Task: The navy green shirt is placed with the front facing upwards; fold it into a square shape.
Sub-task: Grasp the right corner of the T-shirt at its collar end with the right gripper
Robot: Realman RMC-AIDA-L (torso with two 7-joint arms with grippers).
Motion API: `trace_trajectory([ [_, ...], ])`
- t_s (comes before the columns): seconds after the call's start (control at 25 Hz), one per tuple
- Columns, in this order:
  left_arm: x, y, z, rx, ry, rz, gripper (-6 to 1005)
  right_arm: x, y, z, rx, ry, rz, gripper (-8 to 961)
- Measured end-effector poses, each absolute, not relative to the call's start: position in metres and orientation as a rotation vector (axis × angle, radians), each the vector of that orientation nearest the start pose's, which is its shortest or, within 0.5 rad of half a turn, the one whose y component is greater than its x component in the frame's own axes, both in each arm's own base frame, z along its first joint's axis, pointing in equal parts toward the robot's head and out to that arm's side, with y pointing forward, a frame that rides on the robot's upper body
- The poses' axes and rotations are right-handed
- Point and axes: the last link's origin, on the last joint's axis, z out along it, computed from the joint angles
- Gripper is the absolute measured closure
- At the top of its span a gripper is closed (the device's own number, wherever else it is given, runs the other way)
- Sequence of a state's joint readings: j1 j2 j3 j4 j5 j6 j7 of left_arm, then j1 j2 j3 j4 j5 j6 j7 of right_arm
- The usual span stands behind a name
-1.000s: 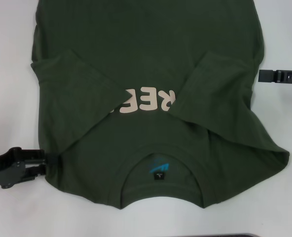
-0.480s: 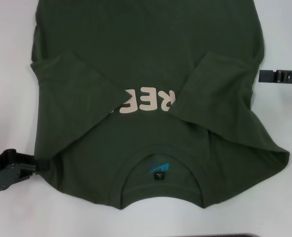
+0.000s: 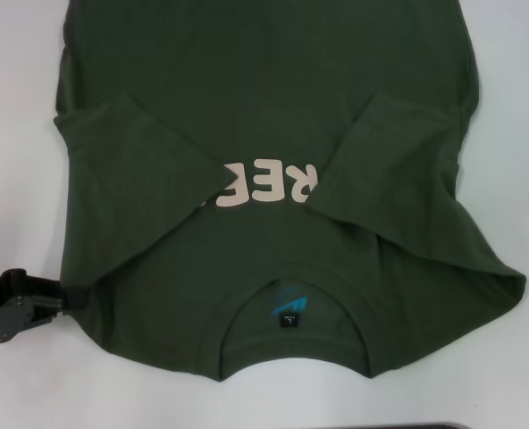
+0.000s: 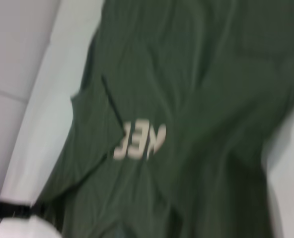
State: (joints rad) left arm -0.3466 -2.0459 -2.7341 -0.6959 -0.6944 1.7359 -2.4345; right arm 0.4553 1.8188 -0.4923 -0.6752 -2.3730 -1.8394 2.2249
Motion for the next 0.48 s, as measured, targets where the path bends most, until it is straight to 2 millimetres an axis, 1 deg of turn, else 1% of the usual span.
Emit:
trace_trajectory([
  [0.12, -0.357, 0.235, 0.024, 1.978, 2.417, 0.519, 935, 0.345, 0.272, 0.116, -2.353, 1.986, 0.307, 136],
  [0.2, -0.356, 0.236, 0.024, 1.98, 2.417, 0.521, 935, 0.344, 0.269, 0.115, -2.356, 2.036, 0.233, 136],
  [0.48, -0.355, 0.24, 0.024, 1.984, 2.417, 0.527, 935, 0.35, 0.267, 0.108, -2.33, 2.061, 0.137, 135],
])
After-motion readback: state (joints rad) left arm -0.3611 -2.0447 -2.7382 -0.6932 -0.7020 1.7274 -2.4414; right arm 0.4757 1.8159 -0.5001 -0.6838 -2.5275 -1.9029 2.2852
